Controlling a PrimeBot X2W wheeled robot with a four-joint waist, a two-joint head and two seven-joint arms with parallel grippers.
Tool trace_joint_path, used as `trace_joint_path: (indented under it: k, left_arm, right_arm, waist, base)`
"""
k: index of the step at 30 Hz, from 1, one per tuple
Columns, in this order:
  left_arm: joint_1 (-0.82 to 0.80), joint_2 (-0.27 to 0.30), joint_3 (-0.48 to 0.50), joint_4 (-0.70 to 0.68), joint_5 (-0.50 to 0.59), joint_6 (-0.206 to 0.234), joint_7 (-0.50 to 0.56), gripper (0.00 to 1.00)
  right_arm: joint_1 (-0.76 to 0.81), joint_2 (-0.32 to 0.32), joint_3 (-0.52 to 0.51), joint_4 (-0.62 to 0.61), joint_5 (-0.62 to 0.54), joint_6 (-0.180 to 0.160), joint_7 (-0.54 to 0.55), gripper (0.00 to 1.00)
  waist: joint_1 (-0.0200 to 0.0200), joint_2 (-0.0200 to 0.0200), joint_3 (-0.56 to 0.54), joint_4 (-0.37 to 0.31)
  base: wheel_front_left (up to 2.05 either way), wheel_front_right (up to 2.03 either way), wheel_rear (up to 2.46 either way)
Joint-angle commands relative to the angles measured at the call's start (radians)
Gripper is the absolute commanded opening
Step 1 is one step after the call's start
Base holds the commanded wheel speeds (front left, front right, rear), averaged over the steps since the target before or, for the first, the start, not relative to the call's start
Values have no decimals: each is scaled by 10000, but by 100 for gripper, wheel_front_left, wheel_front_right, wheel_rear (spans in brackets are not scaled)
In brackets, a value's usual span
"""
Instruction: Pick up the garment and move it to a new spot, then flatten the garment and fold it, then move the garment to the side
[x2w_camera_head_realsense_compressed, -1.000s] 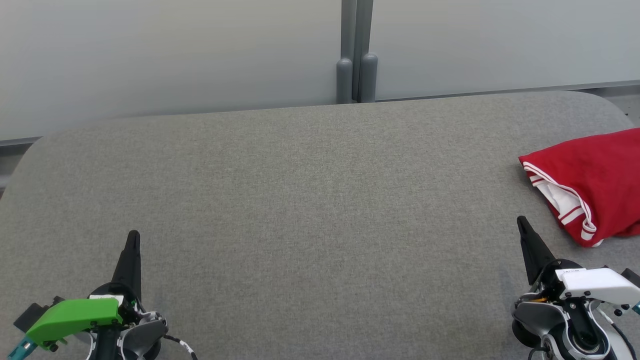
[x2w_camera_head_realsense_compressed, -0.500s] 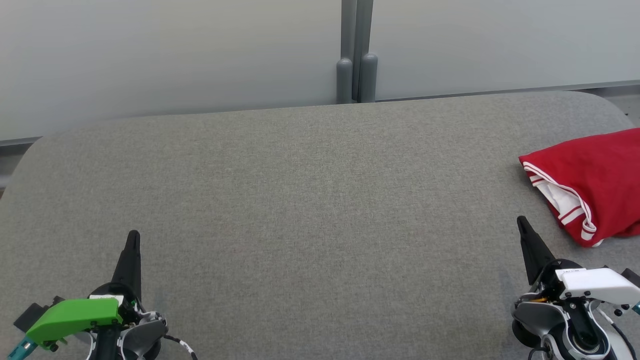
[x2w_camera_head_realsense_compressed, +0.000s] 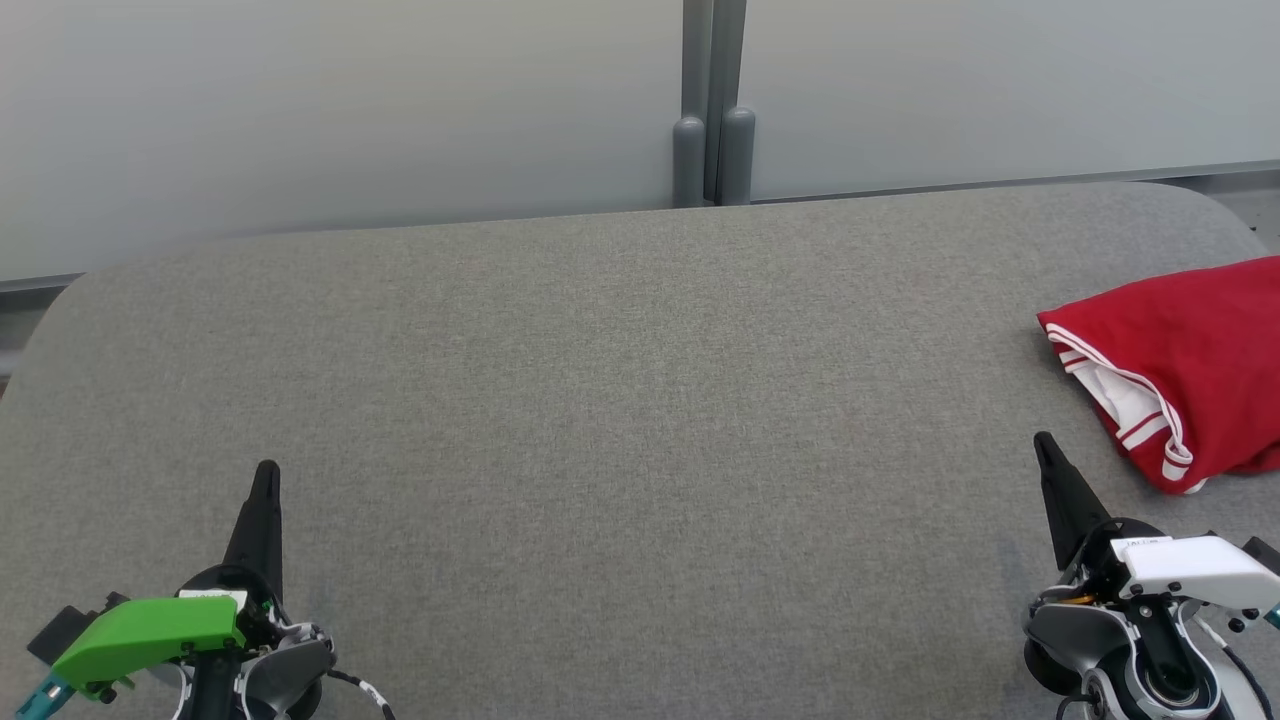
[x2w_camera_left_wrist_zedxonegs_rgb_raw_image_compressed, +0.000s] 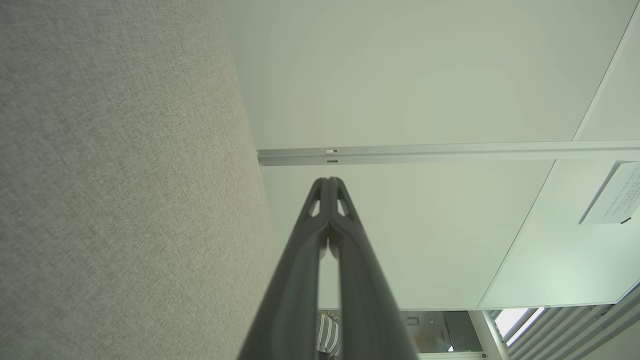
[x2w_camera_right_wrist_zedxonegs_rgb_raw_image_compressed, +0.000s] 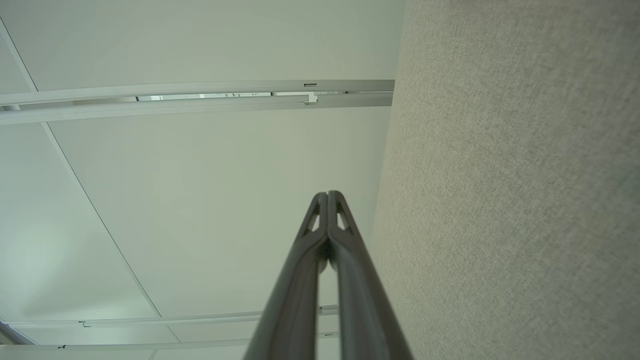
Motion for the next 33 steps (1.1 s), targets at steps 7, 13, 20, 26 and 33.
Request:
trace_joint_path:
  k: [7, 13, 20, 26, 33]
  left_arm:
    - [-142, -1, 24, -9, -12, -54, 13, 0]
    - [-142, -1, 23, -10, -12, -54, 12, 0]
    - [-142, -1, 22, -10, -13, -54, 12, 0]
    - [-142, -1, 22, -10, -13, -54, 11, 0]
    - [-142, -1, 21, -10, -14, -54, 11, 0]
  right_arm:
    - [-83, -51, 4, 25, 74, 7, 20, 0]
    - [-83, -51, 4, 25, 75, 6, 20, 0]
    - [-84, -51, 4, 25, 75, 7, 20, 0]
    - [-84, -52, 4, 25, 75, 7, 20, 0]
    - [-84, -52, 5, 25, 75, 7, 20, 0]
  waist:
    - [0, 88, 0, 1]
    - [0, 88, 0, 1]
    - [0, 88, 0, 1]
    - [0, 88, 0, 1]
    - [0, 88, 0, 1]
  base:
    - [0, 0, 0]
    - [0, 0, 0]
    - [0, 0, 0]
    - [0, 0, 0]
    - [0, 0, 0]
